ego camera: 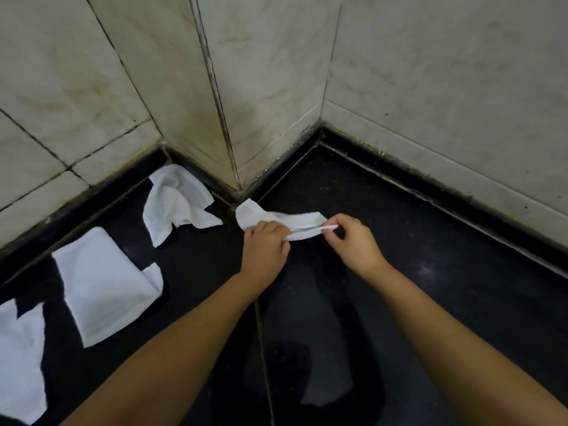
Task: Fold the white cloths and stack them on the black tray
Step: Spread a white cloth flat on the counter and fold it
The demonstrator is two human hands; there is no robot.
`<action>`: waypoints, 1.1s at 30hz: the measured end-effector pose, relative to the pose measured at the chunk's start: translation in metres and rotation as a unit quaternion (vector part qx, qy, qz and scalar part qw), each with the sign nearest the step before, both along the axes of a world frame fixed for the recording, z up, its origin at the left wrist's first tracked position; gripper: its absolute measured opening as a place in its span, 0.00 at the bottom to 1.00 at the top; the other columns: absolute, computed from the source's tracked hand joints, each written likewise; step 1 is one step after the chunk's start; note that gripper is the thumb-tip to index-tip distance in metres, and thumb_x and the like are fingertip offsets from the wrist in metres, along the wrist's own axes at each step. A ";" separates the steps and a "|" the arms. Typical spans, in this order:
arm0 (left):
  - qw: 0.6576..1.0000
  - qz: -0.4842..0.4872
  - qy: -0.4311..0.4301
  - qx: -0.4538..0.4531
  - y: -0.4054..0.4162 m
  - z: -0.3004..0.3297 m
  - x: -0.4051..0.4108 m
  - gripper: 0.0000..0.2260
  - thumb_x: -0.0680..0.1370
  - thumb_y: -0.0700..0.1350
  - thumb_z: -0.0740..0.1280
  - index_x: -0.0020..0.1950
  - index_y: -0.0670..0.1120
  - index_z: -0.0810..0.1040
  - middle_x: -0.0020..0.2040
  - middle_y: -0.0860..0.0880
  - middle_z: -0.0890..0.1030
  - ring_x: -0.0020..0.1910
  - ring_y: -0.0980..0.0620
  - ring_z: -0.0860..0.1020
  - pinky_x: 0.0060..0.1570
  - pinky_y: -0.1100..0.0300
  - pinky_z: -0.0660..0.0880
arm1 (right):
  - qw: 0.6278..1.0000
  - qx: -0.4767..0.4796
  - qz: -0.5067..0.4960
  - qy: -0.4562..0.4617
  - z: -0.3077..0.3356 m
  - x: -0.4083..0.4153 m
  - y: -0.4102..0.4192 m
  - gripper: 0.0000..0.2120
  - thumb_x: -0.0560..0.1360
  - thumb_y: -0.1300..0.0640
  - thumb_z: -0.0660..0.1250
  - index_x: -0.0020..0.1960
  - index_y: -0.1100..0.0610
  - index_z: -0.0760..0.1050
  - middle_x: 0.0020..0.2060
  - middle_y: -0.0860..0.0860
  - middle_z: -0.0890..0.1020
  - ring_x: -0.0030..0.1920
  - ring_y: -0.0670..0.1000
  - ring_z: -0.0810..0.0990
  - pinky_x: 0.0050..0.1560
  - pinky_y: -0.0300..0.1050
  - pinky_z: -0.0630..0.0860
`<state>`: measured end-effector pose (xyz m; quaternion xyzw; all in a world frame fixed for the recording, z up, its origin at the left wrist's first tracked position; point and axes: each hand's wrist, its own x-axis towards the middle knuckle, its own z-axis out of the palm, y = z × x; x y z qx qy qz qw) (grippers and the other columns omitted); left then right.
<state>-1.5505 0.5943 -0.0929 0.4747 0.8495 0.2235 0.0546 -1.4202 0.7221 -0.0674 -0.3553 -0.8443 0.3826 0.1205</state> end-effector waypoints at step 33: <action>0.915 0.130 -0.381 -0.003 -0.048 0.050 0.110 0.05 0.77 0.42 0.66 0.50 0.45 0.80 0.47 0.47 0.81 0.49 0.50 0.79 0.47 0.60 0.74 | 0.976 -0.162 -0.145 -0.016 0.028 0.205 0.001 0.04 0.76 0.60 0.66 0.44 0.55 0.78 0.44 0.52 0.81 0.45 0.49 0.78 0.45 0.40 0.74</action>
